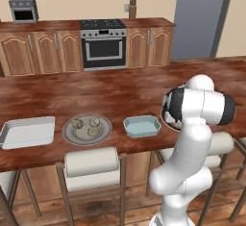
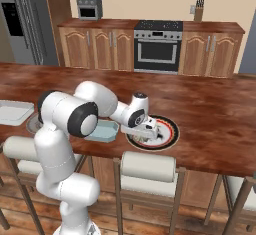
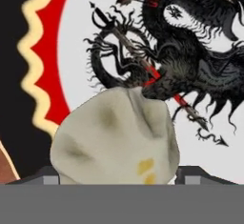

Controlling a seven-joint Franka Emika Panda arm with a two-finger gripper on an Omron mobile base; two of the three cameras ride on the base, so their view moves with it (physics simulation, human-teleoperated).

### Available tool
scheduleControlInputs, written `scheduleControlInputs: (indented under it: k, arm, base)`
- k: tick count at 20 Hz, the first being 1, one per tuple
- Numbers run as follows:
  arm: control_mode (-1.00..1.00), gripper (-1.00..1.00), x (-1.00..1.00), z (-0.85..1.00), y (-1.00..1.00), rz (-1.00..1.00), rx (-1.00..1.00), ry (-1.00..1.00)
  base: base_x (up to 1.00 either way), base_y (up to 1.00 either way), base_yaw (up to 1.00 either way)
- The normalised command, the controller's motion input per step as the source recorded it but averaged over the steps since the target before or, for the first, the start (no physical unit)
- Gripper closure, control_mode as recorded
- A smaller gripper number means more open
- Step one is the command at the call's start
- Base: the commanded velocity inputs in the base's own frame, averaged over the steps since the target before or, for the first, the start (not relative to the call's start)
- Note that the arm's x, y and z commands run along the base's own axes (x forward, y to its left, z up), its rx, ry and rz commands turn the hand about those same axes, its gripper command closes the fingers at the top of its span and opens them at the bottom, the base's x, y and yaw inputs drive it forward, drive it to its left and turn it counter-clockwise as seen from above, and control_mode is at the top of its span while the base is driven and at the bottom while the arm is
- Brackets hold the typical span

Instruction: Place two dumplings into each of the tupperware containers and then place the containers in the fridge.

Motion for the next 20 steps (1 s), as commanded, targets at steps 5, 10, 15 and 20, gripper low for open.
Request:
scheduleControlInputs:
  k: [5, 10, 15, 20]
  arm:
    - [-1.0, 1.0, -0.07, 0.18, 0.07, 0.0, 0.0, 0.0]
    - [-1.0, 1.0, -0.18, 0.61, 0.55, 0.0, 0.0, -0.03]
    - [-1.0, 1.0, -0.21, 0.49, 1.0, 0.0, 0.0, 0.0]
    - [-1.0, 1.0, 0.06, 0.19, 0.69, 0.01, 0.0, 0.08]
  base:
    - [0.0, 0.0, 0.0]
    - [0.0, 0.0, 0.0]
    - [0.0, 0.0, 0.0]
    - [0.0, 0.0, 0.0]
